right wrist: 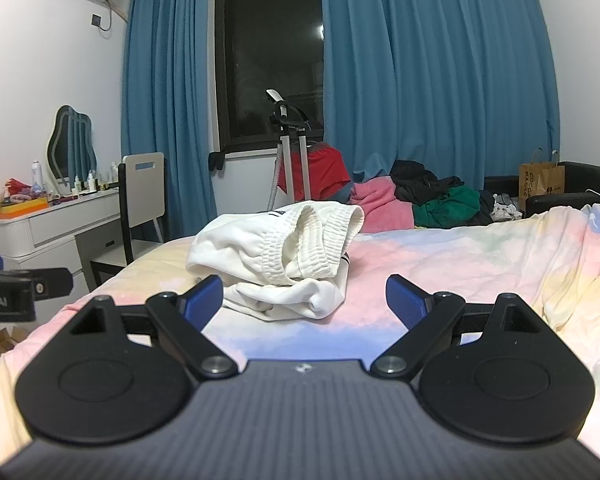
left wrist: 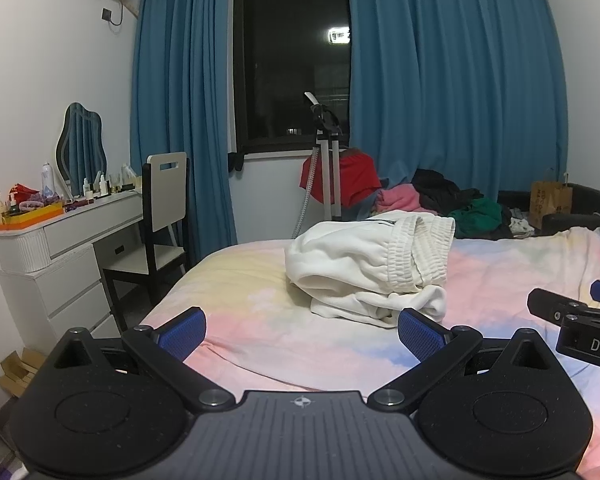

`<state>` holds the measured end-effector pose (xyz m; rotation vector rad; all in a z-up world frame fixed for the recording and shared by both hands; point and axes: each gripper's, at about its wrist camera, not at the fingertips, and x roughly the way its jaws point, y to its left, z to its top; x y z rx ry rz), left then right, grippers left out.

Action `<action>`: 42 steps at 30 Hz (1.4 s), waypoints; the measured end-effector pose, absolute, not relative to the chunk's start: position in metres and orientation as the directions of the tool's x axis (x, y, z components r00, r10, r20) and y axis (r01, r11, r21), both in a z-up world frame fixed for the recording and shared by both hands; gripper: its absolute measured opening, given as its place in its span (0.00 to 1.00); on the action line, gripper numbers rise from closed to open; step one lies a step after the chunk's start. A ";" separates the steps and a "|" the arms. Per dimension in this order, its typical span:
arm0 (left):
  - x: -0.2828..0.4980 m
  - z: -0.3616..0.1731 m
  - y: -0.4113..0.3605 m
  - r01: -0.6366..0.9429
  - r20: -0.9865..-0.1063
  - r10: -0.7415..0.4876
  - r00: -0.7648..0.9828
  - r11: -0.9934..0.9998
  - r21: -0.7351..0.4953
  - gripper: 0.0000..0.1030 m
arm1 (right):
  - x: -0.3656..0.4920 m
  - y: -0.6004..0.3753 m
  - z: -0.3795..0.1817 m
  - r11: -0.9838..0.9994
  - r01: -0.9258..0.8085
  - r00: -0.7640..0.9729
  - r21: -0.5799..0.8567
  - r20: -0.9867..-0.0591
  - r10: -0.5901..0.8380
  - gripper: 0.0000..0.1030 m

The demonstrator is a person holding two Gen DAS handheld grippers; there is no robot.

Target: Fold clothes

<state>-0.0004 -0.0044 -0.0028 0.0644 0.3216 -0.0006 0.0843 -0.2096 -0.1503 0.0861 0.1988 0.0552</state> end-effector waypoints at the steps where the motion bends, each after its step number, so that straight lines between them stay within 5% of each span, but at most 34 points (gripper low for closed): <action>1: 0.000 -0.003 -0.004 0.012 -0.318 0.008 0.948 0.998 0.061 1.00 | 0.084 -0.210 -0.150 0.995 -0.045 0.978 0.093 -0.197 0.063 0.87; 18: 0.016 -0.027 -0.014 0.023 -0.358 0.010 0.934 0.996 0.089 1.00 | 0.083 -0.216 -0.147 0.991 -0.033 0.978 0.131 -0.199 0.059 0.87; 22: 0.040 -0.031 -0.032 0.052 -0.362 -0.007 0.932 0.992 0.116 1.00 | 0.082 -0.222 -0.146 0.988 -0.009 0.980 0.152 -0.194 0.039 0.64; 26: 0.082 -0.039 -0.053 0.094 -0.378 -0.035 0.925 0.986 0.139 1.00 | 0.084 -0.235 -0.147 0.980 0.027 0.977 0.198 -0.213 0.016 0.27; 28: 0.105 -0.045 -0.064 0.115 -0.385 -0.050 0.922 0.982 0.149 1.00 | 0.086 -0.243 -0.149 0.974 0.043 0.975 0.223 -0.222 0.008 0.17; 42: 0.304 -0.070 -0.180 0.132 -0.287 -0.038 0.957 0.940 0.314 0.95 | 0.158 -0.277 -0.202 0.978 0.113 0.956 0.175 -0.289 -0.059 0.16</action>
